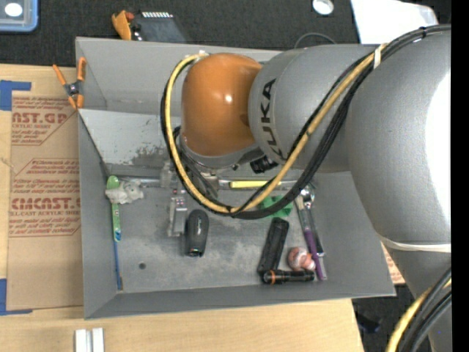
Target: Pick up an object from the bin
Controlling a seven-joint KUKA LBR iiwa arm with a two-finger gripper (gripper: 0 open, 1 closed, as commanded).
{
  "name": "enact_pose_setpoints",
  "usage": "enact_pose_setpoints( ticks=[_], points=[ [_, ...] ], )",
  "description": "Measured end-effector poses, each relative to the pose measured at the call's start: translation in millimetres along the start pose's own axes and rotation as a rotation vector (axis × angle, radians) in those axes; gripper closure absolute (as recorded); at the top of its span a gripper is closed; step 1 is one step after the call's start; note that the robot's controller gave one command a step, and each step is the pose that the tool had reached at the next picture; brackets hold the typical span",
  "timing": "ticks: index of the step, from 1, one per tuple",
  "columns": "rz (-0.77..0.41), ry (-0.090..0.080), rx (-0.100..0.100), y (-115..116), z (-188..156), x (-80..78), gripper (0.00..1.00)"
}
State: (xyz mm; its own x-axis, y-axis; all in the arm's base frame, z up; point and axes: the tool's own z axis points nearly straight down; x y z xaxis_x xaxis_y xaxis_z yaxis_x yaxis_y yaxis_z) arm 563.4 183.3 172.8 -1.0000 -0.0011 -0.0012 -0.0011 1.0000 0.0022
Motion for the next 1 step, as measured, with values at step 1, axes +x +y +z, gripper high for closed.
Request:
enact_pose_setpoints(
  ticks=[1],
  points=[
    [0.0,0.0,0.0,0.0,0.0,0.0,0.0]
  ],
)
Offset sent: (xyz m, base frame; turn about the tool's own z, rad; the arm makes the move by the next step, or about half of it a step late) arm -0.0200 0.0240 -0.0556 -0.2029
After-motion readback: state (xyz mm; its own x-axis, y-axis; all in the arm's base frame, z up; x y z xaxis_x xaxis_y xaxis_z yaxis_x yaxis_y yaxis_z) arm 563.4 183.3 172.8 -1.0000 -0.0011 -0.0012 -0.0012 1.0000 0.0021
